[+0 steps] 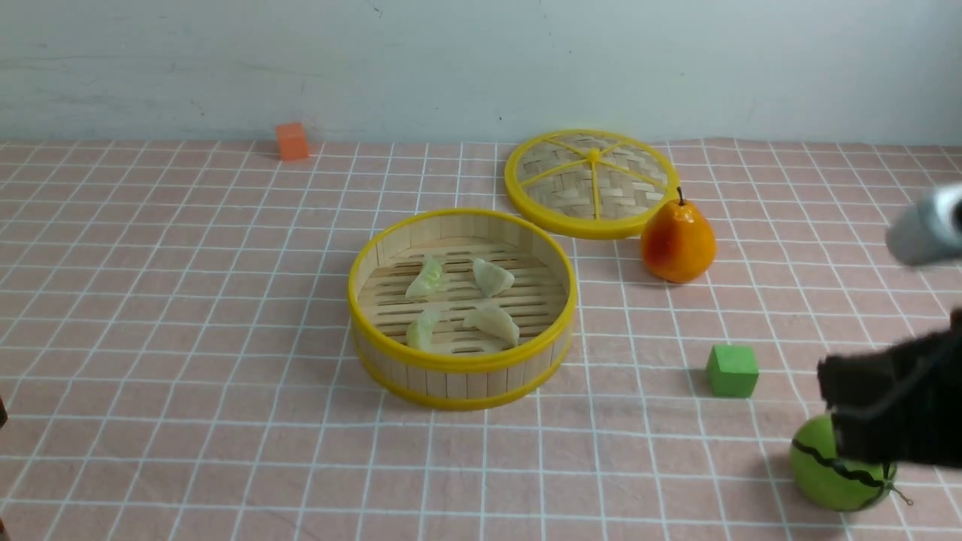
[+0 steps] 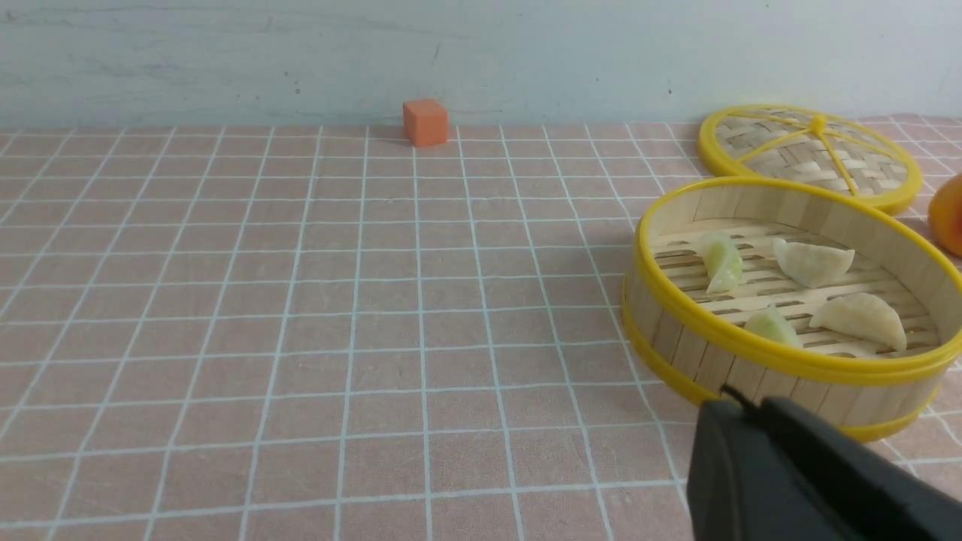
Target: Put the dumplings into the steamer on the table with the pink tablecloth.
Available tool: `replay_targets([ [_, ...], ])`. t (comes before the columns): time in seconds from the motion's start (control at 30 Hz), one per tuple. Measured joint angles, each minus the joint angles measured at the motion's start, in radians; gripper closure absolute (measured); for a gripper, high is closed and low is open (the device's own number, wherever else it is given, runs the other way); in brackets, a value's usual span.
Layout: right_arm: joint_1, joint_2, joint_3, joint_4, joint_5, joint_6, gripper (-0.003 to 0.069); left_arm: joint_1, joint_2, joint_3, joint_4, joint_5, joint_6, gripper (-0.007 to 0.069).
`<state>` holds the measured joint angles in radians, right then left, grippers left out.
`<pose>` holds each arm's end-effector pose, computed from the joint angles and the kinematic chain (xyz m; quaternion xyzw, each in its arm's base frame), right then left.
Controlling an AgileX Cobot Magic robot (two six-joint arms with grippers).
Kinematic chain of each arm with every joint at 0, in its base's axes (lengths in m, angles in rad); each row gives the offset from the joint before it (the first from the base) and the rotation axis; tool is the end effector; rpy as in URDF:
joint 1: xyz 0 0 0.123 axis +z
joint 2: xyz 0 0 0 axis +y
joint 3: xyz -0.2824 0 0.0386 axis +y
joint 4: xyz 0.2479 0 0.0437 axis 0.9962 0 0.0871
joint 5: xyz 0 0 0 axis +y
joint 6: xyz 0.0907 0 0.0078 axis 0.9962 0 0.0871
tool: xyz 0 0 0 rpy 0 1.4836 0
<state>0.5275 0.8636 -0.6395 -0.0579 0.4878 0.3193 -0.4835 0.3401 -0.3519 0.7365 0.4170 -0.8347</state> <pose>0.1490 0.0840 0.2970 -0.1090 0.8833 0.1655 0.4249 0.0819 -0.0150 0.2812 0.0463 0.7759 -0.0890 0.6229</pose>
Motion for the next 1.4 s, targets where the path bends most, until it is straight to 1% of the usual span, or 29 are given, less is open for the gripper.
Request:
replay_targets([
  [0.1, 0.000, -0.074, 0.198, -0.001, -0.158, -0.004, 0.0674, 0.000, 0.000, 0.000, 0.000, 0.000, 0.000, 0.0596],
  [0.17, 0.000, -0.091, 0.252, -0.001, -0.194, -0.005, 0.0674, 0.000, 0.000, 0.000, 0.000, 0.000, 0.000, 0.0594],
  [0.2, 0.000, -0.112, 0.327, -0.001, -0.239, -0.005, 0.0673, 0.000, 0.000, 0.000, 0.000, 0.000, 0.000, 0.0592],
  [0.23, 0.000, -0.113, 0.344, -0.001, -0.248, -0.005, 0.0673, 0.000, 0.000, 0.000, 0.000, 0.000, 0.000, 0.0591],
  [0.27, 0.000, -0.122, 0.409, -0.001, -0.275, -0.005, 0.0671, 0.000, 0.000, 0.000, 0.000, 0.000, 0.000, 0.0588],
  [0.53, 0.000, -0.137, 0.576, -0.003, -0.300, -0.005, 0.0665, 0.000, 0.000, 0.000, 0.000, 0.000, 0.000, 0.0586],
  [0.6, 0.000, -0.195, 0.629, -0.003, -0.337, -0.005, 0.0662, 0.000, 0.000, 0.000, 0.000, 0.000, 0.000, 0.0586],
  [0.7, -0.016, -0.333, 0.661, -0.003, -0.309, -0.005, 0.0659, 0.000, 0.000, 0.000, -0.001, 0.003, 0.000, 0.0586],
  [0.8, -0.069, -0.531, 0.663, -0.003, -0.252, -0.005, 0.0659, 0.000, 0.000, 0.000, -0.001, 0.007, 0.000, 0.0586],
  [0.83, -0.069, -0.531, 0.663, -0.003, -0.247, -0.005, 0.0659, 0.000, 0.000, 0.000, -0.001, 0.007, 0.000, 0.0586],
  [0.9, -0.139, -0.706, 0.663, -0.003, -0.179, -0.005, 0.0656, 0.000, 0.000, 0.000, -0.001, 0.008, 0.000, 0.0586],
  [1.0, -0.246, -0.843, 0.659, 0.000, -0.123, -0.005, 0.0652, 0.000, 0.000, 0.000, -0.001, 0.008, 0.000, 0.0582],
  [1.13, -0.376, -0.873, 0.654, 0.015, -0.095, -0.005, 0.0648, 0.000, 0.000, 0.000, -0.001, 0.010, -0.001, 0.0575],
  [1.17, -0.422, -0.873, 0.654, 0.019, -0.095, -0.005, 0.0648, 0.000, 0.000, 0.000, -0.001, 0.010, -0.001, 0.0574],
  [1.2, -0.429, -0.873, 0.654, 0.019, -0.095, -0.005, 0.0648, 0.000, 0.000, 0.000, -0.001, 0.010, -0.001, 0.0573],
  [1.3, -0.508, -0.874, 0.654, 0.022, -0.094, -0.005, 0.0648, 0.000, 0.000, 0.000, -0.001, 0.010, -0.001, 0.0570],
  [1.4, -0.518, -0.874, 0.654, 0.022, -0.094, -0.005, 0.0648, 0.000, 0.000, 0.000, -0.001, 0.010, -0.001, 0.0568],
])
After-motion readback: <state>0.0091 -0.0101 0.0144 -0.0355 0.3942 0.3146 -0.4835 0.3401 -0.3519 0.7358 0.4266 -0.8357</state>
